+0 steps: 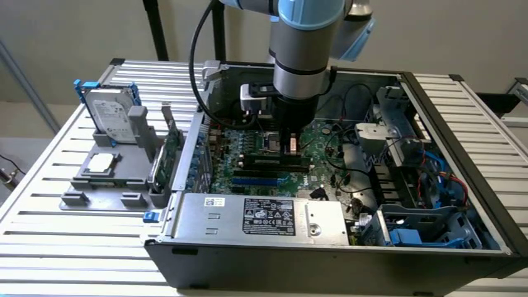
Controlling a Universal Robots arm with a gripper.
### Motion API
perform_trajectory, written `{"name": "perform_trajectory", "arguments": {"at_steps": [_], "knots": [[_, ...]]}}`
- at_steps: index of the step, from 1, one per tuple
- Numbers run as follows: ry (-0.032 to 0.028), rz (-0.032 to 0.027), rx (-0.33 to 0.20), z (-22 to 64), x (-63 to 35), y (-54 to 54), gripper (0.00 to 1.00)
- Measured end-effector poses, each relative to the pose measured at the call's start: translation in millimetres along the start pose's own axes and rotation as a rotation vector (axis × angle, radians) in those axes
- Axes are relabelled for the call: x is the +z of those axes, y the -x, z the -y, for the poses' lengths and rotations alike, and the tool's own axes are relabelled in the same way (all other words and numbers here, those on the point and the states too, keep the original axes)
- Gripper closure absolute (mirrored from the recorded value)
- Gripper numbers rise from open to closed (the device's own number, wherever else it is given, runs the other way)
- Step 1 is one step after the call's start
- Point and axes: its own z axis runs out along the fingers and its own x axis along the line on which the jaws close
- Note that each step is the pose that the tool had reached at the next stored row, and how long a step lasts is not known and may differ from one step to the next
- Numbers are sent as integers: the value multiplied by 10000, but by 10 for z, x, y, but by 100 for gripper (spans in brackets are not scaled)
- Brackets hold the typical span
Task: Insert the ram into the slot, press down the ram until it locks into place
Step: 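Insert the ram into the slot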
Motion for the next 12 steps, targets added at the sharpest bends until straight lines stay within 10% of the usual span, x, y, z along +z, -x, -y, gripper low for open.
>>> {"name": "perform_trajectory", "arguments": {"at_steps": [12], "knots": [[4, -96, -4, -4, 3, 13, 87]]}}
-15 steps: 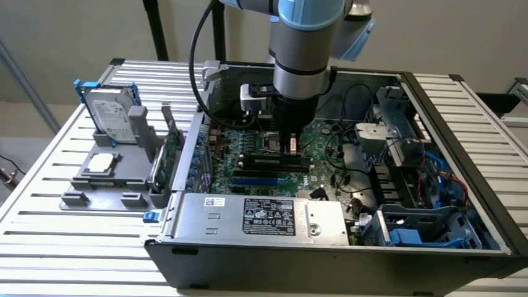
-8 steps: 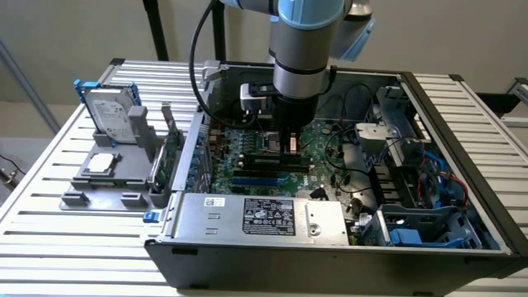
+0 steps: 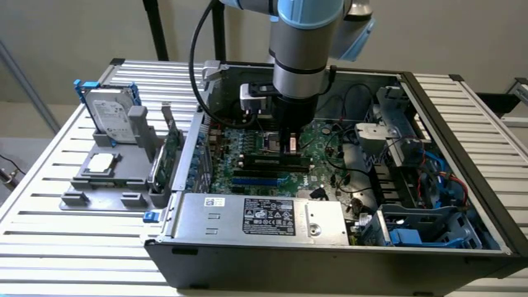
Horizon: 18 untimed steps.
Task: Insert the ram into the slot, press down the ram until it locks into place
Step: 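Insert the ram into the slot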
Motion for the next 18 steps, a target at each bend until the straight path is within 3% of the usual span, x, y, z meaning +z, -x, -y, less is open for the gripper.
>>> {"name": "perform_trajectory", "arguments": {"at_steps": [18], "knots": [[0, -7, -5, -9, 40, 35, 87]]}}
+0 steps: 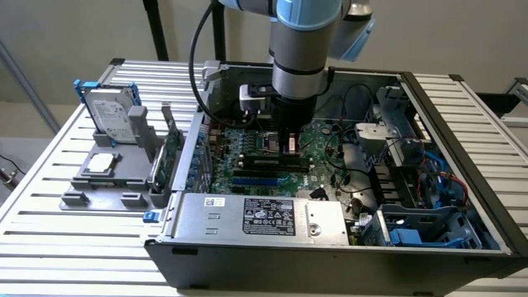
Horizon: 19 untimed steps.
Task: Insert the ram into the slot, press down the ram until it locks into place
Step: 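Insert the ram into the slot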
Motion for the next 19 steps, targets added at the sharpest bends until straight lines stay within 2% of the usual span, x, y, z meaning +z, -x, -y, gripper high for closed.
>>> {"name": "perform_trajectory", "arguments": {"at_steps": [9, 10, 16, 19], "knots": [[0, 1, -9, 0, 29, 9, 85], [-1, 2, -8, 0, 23, 9, 78], [6, 2, -8, -5, -108, 9, 78], [58, 4, -10, -15, -149, 9, 78]]}}
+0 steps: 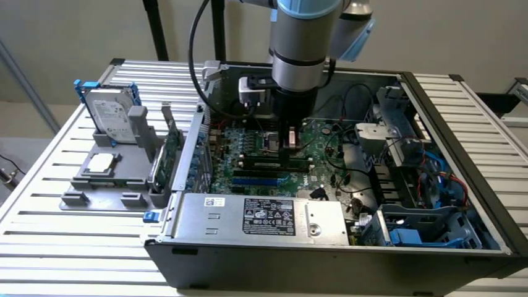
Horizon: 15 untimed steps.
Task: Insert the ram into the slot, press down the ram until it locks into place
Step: 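Insert the ram into the slot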
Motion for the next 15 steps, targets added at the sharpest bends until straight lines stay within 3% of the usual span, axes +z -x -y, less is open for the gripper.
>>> {"name": "perform_trajectory", "arguments": {"at_steps": [5, 7, 9, 10, 15], "knots": [[174, 0, -13, -27, -18, 0, 78], [218, 1, -15, -30, -21, 1, 78], [222, 2, -16, -30, -23, 1, 81], [223, 2, -17, -30, -23, 1, 87], [223, 1, -18, -29, -24, 1, 89]]}}
